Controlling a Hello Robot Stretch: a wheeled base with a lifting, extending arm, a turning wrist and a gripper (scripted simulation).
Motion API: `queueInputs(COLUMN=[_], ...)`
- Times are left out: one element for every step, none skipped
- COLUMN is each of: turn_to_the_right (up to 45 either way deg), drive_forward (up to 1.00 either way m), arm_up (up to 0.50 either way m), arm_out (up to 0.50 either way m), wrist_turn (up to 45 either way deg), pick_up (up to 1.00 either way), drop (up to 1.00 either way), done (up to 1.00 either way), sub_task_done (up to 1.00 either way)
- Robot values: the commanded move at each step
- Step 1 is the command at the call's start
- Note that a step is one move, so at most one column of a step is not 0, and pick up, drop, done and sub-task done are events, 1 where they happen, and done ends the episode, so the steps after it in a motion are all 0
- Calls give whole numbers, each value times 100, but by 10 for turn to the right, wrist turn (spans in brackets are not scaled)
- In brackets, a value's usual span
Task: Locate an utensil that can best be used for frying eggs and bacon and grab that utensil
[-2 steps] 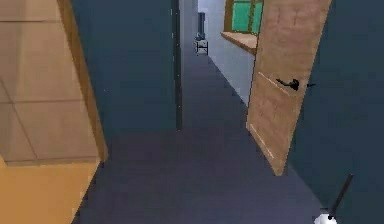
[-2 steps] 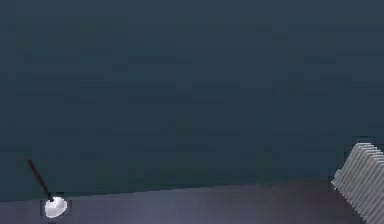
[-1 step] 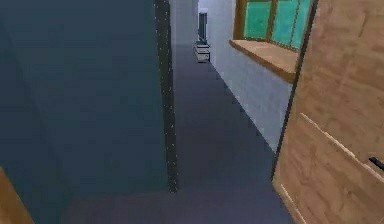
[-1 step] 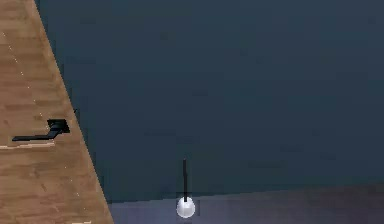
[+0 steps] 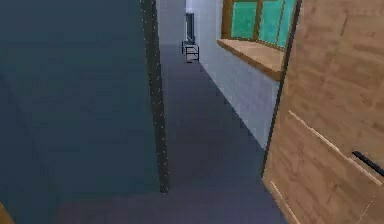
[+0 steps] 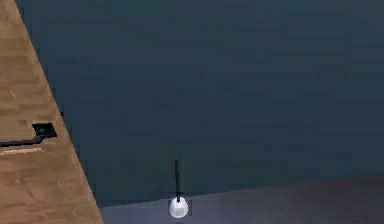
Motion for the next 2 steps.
queueInputs(turn_to_the_right=[0,0], drive_forward=[85,30], arm_up=[0,0], arm_out=[0,0], wrist_turn=[0,0], pick_up=[0,0], drop=[0,0], done=[0,0], sub_task_done=[0,0])
